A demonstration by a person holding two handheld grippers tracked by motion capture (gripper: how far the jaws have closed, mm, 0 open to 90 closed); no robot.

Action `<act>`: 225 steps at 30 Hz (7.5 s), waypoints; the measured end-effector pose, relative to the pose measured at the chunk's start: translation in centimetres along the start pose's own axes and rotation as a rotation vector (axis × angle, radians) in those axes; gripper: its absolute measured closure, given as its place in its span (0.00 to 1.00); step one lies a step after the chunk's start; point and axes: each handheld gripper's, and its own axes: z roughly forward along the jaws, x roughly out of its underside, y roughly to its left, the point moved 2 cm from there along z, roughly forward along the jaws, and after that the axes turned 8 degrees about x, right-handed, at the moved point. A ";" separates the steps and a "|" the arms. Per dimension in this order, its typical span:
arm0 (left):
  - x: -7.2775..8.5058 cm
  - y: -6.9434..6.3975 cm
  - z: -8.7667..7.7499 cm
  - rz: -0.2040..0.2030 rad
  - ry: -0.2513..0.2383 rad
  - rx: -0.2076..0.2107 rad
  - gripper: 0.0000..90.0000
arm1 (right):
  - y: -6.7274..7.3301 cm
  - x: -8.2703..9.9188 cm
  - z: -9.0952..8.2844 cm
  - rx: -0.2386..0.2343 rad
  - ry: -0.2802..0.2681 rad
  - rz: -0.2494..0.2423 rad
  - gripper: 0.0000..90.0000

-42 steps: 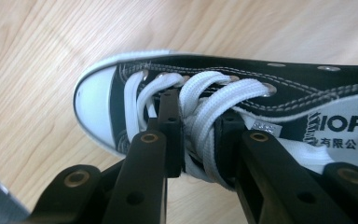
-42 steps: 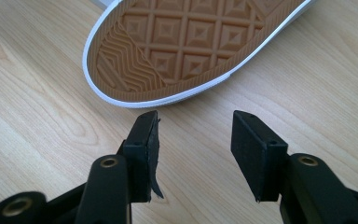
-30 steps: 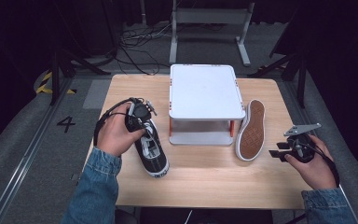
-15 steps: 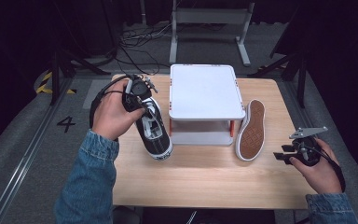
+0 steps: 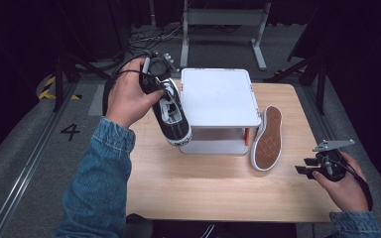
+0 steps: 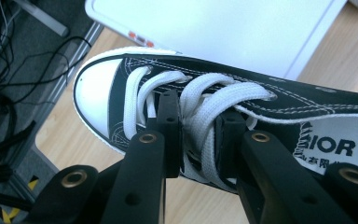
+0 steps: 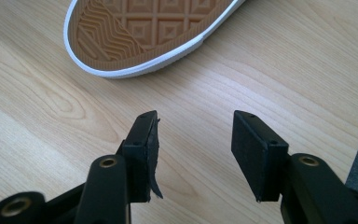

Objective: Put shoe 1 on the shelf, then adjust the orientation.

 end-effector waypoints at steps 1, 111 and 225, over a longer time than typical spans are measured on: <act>-0.5 0.1 0.0 0.013 -0.003 -0.002 0.86 | 0.0 0.1 0.0 -0.001 -0.002 0.001 0.58; 10.4 -3.4 5.6 -0.250 -0.279 0.179 0.29 | -0.3 -4.7 0.4 -0.064 -0.118 0.015 0.59; 18.7 -3.4 6.3 -0.420 -0.113 0.145 0.28 | -8.0 -10.6 9.4 0.117 0.163 0.311 0.98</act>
